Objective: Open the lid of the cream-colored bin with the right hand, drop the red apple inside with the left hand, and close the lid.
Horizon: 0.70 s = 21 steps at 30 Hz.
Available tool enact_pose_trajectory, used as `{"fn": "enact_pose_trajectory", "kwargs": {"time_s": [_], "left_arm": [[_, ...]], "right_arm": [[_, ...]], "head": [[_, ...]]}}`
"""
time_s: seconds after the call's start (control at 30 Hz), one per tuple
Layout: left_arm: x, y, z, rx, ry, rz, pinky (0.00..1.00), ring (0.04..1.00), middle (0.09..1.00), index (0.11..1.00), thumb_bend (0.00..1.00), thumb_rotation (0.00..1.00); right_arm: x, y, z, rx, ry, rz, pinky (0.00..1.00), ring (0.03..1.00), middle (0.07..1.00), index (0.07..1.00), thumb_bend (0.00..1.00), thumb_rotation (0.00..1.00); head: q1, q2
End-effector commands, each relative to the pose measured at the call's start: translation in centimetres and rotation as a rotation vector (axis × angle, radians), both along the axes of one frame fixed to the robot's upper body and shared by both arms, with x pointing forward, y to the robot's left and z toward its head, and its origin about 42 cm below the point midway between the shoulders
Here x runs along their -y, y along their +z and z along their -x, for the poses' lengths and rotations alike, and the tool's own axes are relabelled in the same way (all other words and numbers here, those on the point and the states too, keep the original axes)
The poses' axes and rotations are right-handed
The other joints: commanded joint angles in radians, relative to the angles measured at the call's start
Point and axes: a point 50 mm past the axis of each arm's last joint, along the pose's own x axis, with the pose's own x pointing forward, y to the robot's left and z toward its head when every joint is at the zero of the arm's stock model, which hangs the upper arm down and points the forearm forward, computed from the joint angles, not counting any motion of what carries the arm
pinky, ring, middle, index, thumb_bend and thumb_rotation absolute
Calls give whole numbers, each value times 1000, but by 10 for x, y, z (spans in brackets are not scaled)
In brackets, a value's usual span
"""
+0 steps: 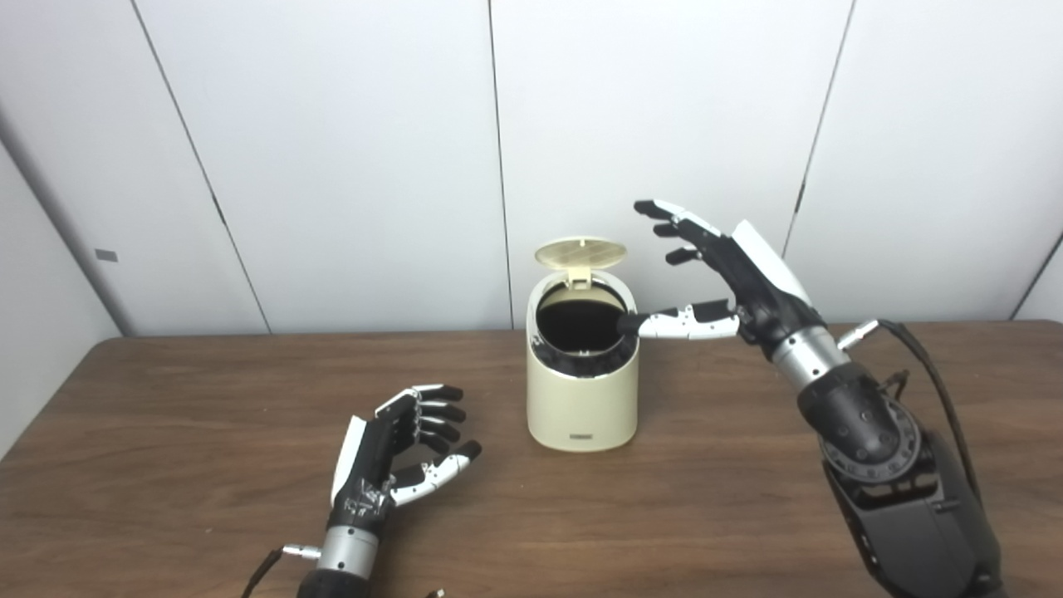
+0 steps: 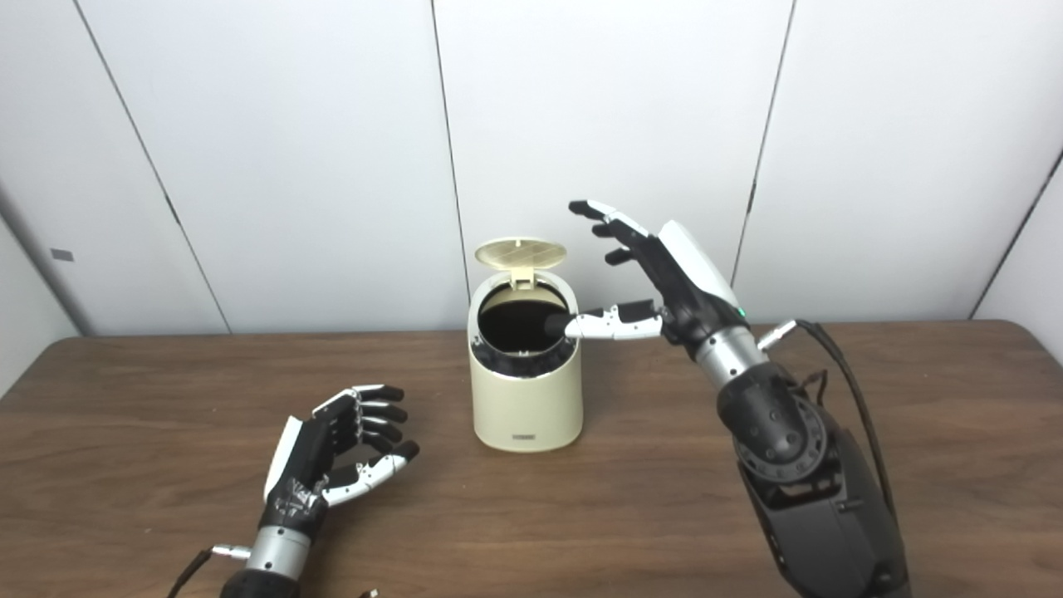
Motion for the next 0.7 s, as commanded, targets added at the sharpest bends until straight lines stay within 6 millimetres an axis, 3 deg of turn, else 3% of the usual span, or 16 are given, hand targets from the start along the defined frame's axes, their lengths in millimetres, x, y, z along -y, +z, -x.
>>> {"fn": "enact_pose_trajectory", "kwargs": {"time_s": [0.0,0.17,0.27,0.33,0.47,0.67], "left_arm": [[-4,-30,20,-105,23,-14,471,533,589,662,600,0],[-4,-35,22,-117,15,3,476,540,600,666,598,0],[-3,-36,22,-118,13,2,463,537,602,666,599,0],[-2,-36,22,-119,13,-2,456,534,601,667,600,0],[-1,-36,22,-119,14,4,443,527,601,671,604,0],[-1,-34,22,-124,21,6,445,525,595,668,611,0]], "right_arm": [[0,29,-4,67,2,61,718,863,915,886,675,399],[-8,42,-12,74,-3,179,669,844,898,874,725,437],[-14,45,-15,54,-21,238,734,876,899,886,738,459],[-17,46,-14,51,-35,270,761,892,895,867,744,506],[-23,48,-15,29,-16,286,851,946,869,799,720,498],[-29,45,-16,49,33,421,884,971,846,799,700,568]], "head": [[-1,0],[-3,-1],[-1,0],[0,1],[2,3],[8,10]]}}
